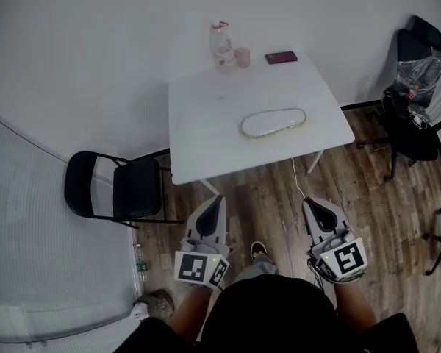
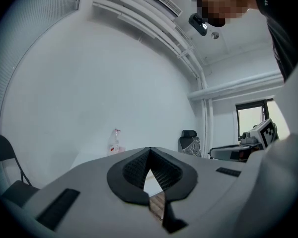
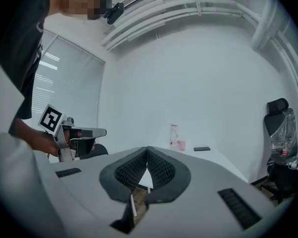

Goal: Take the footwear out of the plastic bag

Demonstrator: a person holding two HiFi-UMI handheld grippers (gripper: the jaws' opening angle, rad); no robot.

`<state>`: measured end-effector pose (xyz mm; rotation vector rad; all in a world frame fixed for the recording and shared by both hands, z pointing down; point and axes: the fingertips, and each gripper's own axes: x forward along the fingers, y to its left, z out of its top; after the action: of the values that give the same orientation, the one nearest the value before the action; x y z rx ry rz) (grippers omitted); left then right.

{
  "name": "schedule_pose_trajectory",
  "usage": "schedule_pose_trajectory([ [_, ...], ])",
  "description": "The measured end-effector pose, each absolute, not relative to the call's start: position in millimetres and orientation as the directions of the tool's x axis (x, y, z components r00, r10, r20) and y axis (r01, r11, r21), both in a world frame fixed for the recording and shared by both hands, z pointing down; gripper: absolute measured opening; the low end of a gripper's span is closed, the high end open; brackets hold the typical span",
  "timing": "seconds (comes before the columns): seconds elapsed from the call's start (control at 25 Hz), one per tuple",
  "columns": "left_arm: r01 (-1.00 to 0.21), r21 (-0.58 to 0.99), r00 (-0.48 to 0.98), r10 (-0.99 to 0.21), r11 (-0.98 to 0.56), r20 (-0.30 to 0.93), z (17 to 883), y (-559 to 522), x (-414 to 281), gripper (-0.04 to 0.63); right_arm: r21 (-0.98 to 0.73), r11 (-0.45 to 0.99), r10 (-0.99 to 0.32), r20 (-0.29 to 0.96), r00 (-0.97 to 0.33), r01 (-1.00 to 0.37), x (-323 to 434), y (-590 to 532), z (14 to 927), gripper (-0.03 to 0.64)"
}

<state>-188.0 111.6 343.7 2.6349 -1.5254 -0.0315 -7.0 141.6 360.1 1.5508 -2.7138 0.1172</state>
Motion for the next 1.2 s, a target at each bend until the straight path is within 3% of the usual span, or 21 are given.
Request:
schedule_pose_trajectory([
  [1.2,-0.84,0.072,0.539,-0.842,-0.537,0.007,348,35,-230,0.014,0.012,0.466,-0.885,0.013,-0.466,-0.885,-47,54,357,0.017],
])
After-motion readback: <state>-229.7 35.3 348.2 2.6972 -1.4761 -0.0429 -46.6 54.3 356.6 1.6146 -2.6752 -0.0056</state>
